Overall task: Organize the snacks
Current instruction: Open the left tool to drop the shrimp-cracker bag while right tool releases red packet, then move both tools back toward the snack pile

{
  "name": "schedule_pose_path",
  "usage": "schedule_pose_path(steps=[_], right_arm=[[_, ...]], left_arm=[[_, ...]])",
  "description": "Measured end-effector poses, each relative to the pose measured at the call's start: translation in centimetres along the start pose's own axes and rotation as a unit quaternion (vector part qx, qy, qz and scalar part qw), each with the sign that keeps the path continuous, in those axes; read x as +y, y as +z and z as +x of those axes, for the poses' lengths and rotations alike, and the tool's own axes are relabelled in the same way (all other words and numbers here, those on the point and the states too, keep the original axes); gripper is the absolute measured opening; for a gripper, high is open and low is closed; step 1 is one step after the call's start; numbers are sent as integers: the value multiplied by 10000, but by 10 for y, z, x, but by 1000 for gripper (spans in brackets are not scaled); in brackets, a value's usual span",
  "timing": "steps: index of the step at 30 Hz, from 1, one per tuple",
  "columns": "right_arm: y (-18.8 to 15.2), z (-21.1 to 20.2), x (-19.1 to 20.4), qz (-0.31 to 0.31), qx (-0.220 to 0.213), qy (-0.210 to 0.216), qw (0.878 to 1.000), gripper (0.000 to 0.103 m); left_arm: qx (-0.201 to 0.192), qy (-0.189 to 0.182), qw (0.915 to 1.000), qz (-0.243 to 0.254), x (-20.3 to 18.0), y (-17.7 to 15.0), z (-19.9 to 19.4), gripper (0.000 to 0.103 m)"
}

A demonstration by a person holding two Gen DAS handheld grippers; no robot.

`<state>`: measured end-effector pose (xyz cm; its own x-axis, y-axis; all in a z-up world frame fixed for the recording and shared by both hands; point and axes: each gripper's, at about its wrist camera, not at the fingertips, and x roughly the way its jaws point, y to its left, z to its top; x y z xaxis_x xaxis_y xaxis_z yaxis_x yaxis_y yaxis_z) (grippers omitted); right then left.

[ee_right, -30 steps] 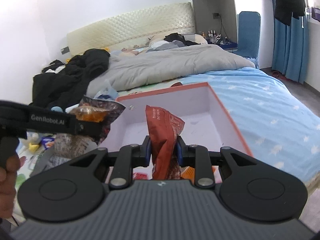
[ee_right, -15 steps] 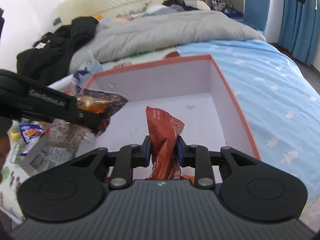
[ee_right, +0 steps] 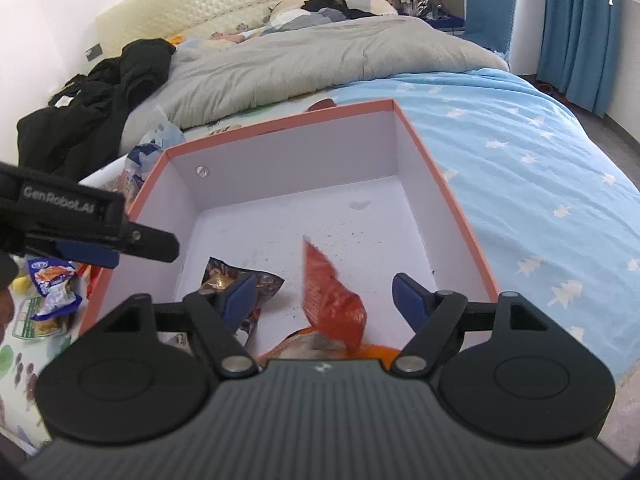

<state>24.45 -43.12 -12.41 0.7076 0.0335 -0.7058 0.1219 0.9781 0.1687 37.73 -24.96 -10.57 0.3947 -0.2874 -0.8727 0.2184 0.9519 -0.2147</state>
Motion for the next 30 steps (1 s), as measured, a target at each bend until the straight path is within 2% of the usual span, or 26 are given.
schedule_pose_path(steps=[5, 8, 16, 21, 23, 30], right_arm=[[-4, -24, 0, 100, -219, -47, 9997, 77], [-8, -42, 2, 180, -352, -24, 9992, 83], [-20, -84, 12, 214, -544, 31, 9983, 83], [-22, -100, 25, 205, -600, -95, 9979, 83], [-23, -106, 31, 151, -649, -93, 9977, 83], [-33, -108, 52, 74, -599, 105, 9981, 83]], left_arm=[[-284, 57, 9996, 7, -1, -19, -45, 89], [-419, 113, 9991, -7, -3, -31, -77, 91], [-768, 275, 9965, -170, 1, -65, -156, 94], [-744, 374, 9960, -311, 0, -83, -200, 94], [-629, 319, 9972, -261, -4, -92, -222, 94], [-679, 152, 9976, -8, -26, -122, -296, 96]])
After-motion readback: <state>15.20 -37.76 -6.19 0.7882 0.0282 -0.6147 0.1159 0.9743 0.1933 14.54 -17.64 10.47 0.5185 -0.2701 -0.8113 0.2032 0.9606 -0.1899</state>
